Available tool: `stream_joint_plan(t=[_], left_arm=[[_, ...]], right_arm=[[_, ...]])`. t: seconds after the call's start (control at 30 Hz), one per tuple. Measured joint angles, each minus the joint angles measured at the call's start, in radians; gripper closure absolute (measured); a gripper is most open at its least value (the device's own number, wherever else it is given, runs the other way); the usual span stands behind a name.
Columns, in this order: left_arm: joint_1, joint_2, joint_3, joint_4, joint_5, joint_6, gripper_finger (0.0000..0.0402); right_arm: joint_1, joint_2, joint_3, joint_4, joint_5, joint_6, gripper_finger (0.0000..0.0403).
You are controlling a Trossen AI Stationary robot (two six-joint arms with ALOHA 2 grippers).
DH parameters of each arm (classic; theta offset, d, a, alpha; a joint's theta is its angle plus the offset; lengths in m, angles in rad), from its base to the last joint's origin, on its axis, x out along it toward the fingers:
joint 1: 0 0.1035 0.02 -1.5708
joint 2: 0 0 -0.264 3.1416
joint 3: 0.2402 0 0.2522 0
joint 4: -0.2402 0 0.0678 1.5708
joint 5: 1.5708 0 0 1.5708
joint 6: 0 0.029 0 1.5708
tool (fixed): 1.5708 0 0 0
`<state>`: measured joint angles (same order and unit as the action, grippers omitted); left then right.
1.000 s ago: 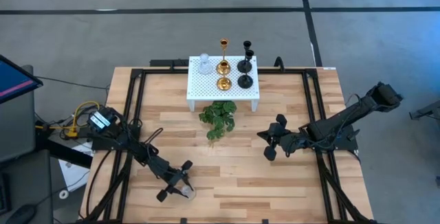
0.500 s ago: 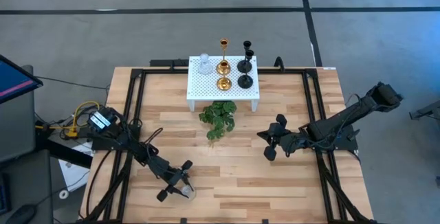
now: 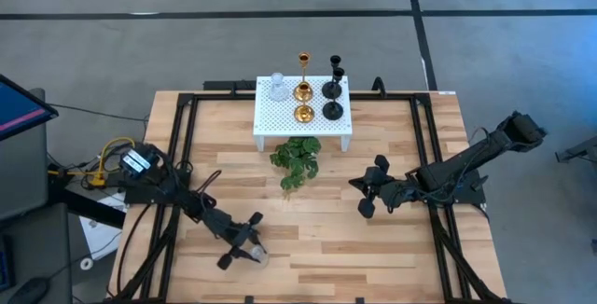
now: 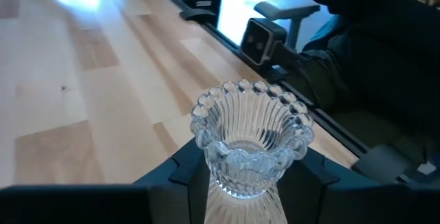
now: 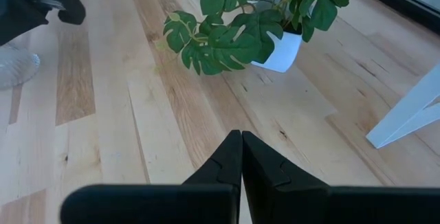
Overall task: Pick & Place candle stick holders
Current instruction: Put the transparent candle holder on the shelf aligned with the other transparent candle holder
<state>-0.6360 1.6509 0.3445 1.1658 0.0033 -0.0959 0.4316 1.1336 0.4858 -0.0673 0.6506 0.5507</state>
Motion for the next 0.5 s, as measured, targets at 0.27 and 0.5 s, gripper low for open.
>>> stream_joint_plan(t=[0.27, 0.5], left_arm=[[0.042, -0.108, -0.003, -0.075, 0.011, -0.028, 0.0268], [0.099, -0.264, -0.002, -0.212, 0.004, -0.027, 0.0268]], right_arm=[[0.000, 0.000, 0.000, -0.010, 0.000, 0.000, 0.0403], [0.000, 0.000, 0.000, -0.015, 0.000, -0.011, 0.0403]])
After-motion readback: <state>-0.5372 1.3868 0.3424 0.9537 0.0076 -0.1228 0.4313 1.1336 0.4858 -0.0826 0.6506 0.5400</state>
